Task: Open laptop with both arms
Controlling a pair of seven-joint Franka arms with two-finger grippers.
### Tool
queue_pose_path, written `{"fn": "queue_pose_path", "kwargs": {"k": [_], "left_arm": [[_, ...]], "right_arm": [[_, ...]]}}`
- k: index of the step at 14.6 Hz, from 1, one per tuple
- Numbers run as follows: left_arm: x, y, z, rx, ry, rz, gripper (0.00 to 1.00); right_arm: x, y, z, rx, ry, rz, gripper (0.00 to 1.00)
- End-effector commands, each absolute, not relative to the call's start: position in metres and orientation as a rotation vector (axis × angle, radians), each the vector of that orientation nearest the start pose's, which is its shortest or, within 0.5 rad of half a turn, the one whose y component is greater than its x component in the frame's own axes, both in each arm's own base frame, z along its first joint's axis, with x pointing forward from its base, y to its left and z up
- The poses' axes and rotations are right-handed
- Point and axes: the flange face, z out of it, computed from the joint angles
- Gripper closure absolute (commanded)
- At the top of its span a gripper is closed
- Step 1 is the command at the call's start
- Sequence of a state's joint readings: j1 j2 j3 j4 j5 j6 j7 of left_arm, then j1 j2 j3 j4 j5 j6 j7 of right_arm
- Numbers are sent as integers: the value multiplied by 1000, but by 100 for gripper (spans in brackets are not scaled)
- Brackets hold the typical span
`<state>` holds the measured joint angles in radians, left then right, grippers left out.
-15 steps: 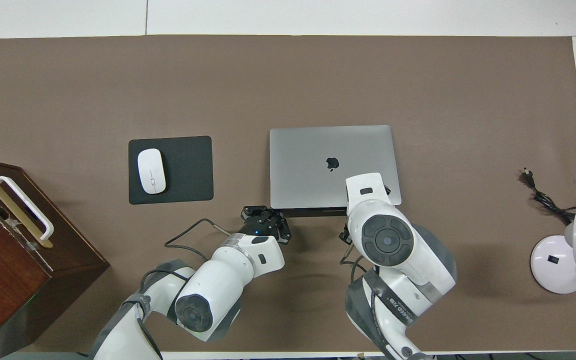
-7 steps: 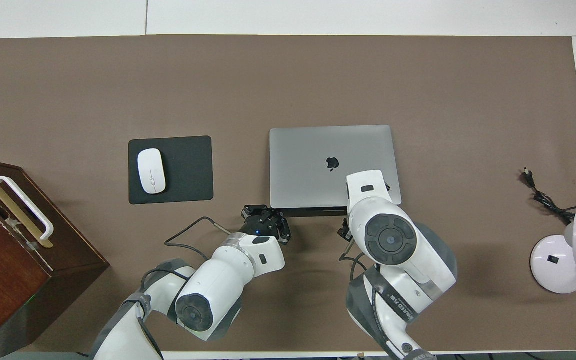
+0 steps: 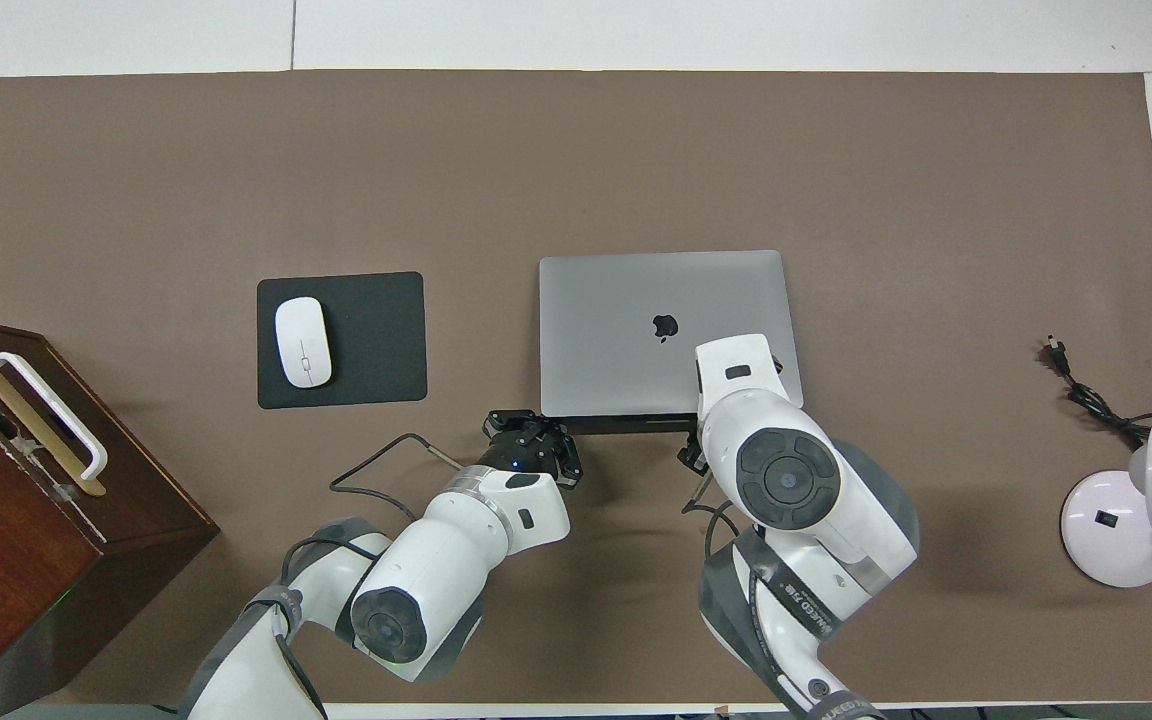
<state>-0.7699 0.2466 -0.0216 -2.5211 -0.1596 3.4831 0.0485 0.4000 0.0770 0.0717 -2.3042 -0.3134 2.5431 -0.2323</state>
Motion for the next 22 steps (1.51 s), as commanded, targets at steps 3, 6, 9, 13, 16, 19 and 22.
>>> {"fn": "queue_pose_path", "kwargs": {"k": [3,6,9,13,16,19,22], "left_arm": [[377,-349,255,-3019,1062,-1105,100],[377,-349,255,-3019,1062,-1105,100],[377,-349,255,-3019,1062,-1105,100],[377,-348,254,-3020,1062,-1103,100],[377,-348,254,-3020,1062,-1103,100],[377,-348,254,-3020,1062,-1103,100],[378,-348,254,-3019,1060,-1103,100]], "right_arm": [[489,250,334,-2938,-1541,-356,0],[497,250,342,-2950,-1531,-362,0],[505,253,347,-2954,-1527,-375,0],[521,244,362,-2984,-1510,-384,0],[538,233,375,-3018,-1485,-370,0],[555,215,392,-3023,-1513,-378,0],[561,210,395,-3032,-1498,-382,0]]}}
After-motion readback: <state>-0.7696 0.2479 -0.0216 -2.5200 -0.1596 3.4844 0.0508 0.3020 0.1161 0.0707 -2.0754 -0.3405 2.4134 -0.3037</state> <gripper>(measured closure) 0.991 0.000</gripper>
